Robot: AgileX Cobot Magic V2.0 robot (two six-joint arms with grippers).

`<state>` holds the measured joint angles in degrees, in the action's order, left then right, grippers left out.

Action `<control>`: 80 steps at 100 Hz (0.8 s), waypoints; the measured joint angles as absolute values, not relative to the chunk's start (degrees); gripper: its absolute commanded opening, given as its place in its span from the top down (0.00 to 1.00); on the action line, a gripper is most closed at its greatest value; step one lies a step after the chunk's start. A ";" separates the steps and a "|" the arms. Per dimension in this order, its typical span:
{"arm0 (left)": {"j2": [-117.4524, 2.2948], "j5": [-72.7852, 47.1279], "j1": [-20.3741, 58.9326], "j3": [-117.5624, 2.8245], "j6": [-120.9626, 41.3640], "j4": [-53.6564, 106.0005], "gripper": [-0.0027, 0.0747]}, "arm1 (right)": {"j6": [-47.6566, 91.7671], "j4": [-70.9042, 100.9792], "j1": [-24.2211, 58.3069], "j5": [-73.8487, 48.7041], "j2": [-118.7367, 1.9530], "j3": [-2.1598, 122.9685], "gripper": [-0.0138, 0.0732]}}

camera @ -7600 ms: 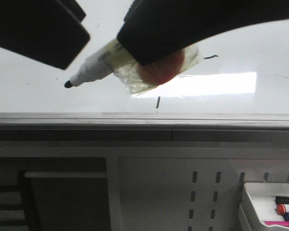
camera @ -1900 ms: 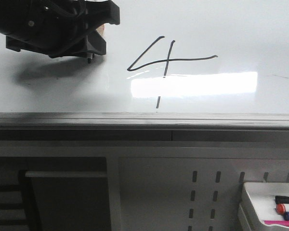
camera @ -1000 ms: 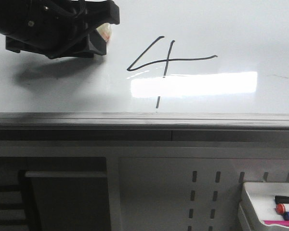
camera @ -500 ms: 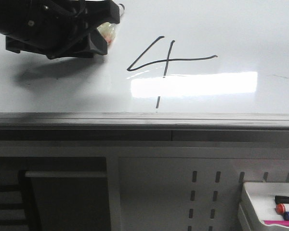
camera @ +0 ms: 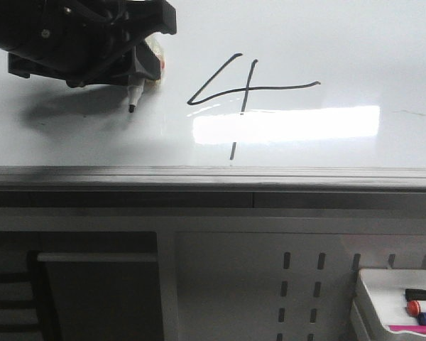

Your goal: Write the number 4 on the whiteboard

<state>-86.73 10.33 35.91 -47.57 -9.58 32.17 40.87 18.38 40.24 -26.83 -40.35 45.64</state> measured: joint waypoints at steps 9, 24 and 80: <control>-86.73 10.33 35.91 -47.57 -9.58 32.17 0.65 | 40.87 18.38 40.24 -26.83 -40.35 45.64 0.91; -86.73 10.33 35.91 -47.57 -9.58 32.17 0.63 | 40.87 18.38 40.24 -26.83 -40.35 45.64 0.91; -86.62 10.45 35.91 -47.70 -9.61 32.08 0.30 | 40.87 18.38 40.24 -26.83 -40.35 45.64 0.91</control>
<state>-86.62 10.45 35.91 -47.70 -9.61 32.08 40.87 18.38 40.24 -26.83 -40.35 45.64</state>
